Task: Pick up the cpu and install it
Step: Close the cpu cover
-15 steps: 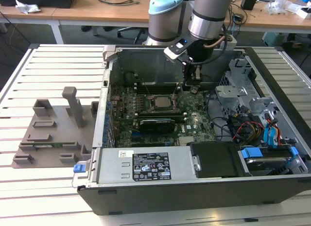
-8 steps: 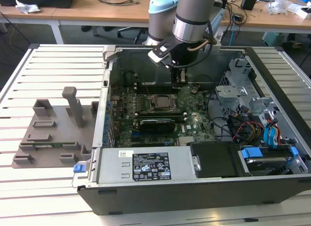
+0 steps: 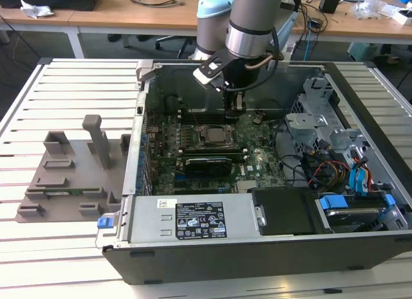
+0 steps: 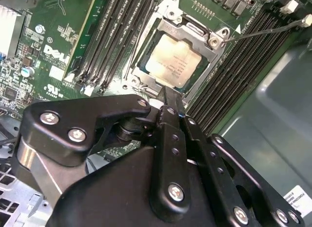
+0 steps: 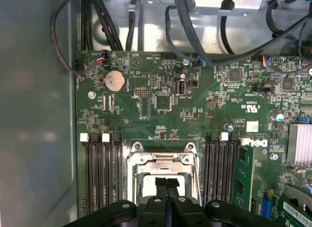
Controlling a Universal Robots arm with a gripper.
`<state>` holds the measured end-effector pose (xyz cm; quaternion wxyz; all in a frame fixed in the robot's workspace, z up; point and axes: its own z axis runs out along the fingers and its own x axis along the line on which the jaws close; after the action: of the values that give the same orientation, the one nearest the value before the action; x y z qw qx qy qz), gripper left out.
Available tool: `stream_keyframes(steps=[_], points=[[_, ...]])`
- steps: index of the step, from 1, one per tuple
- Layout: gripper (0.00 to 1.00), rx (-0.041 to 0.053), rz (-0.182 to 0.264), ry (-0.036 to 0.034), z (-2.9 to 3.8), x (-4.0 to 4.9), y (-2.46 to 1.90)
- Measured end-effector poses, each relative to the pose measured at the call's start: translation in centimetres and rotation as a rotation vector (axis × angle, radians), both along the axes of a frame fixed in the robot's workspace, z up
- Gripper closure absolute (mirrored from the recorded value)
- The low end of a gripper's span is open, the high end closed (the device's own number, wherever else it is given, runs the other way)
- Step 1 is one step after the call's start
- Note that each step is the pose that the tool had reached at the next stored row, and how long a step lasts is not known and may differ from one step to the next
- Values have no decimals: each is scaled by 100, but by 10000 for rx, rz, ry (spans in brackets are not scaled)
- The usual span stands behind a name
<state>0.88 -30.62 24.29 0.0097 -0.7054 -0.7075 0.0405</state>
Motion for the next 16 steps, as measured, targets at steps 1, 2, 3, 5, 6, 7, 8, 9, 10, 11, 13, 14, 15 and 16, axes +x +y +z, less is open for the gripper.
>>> stream_keyframes(steps=[1,2,3,5,6,7,8,9,10,11,13,14,15,16], points=[[89,1,0,0,-3,-6,0],[89,1,0,-1,-7,-12,0],[89,1,0,0,-11,-18,0],[89,1,0,0,-28,-31,0],[89,0,0,0,-45,-38,0],[89,0,0,0,-59,-45,0],[89,1,0,0,-72,-51,0],[89,2,0,0,-102,-71,0],[89,1,1,0,-119,-96,0],[89,1,0,0,-139,-130,0],[89,1,-1,0,-162,-171,0],[89,1,1,1,-184,-203,0],[89,-1,-1,1,-203,-220,0],[89,0,-1,0,-227,-234,0]])
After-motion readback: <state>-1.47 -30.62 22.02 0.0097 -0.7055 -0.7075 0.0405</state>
